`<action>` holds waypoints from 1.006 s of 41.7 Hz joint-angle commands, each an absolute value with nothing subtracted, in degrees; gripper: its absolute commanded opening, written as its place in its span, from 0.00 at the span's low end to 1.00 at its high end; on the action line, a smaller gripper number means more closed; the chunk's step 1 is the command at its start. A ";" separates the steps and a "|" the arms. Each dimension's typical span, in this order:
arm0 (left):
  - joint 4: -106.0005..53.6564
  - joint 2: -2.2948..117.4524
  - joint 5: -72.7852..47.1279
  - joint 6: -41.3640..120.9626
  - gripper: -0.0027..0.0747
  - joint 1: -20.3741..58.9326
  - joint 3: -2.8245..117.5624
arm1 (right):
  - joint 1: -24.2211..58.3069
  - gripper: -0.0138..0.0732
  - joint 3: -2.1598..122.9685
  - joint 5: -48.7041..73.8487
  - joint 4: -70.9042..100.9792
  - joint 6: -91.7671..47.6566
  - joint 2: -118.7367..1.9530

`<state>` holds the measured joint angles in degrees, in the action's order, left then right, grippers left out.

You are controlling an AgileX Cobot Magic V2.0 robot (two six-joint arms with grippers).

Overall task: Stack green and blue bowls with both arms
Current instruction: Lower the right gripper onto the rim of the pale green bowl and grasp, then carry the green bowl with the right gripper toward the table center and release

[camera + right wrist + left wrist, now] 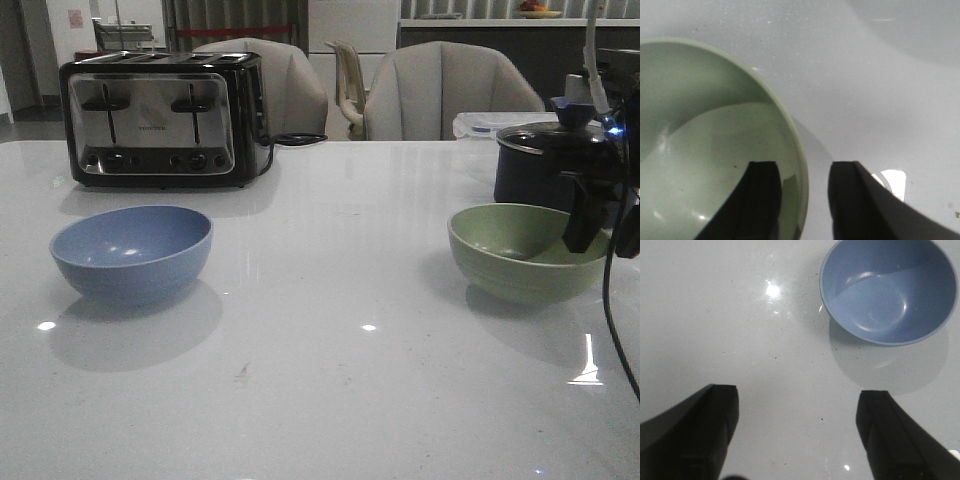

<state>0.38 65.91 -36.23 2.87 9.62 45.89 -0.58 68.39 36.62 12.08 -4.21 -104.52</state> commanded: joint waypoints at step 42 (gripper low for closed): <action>0.00 64.96 -33.05 3.04 0.72 9.98 47.85 | 20.30 0.20 82.45 37.33 12.84 -6.13 -102.88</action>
<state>0.38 65.91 -36.23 2.87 9.62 45.89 19.53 80.48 40.60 12.32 -5.54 -104.60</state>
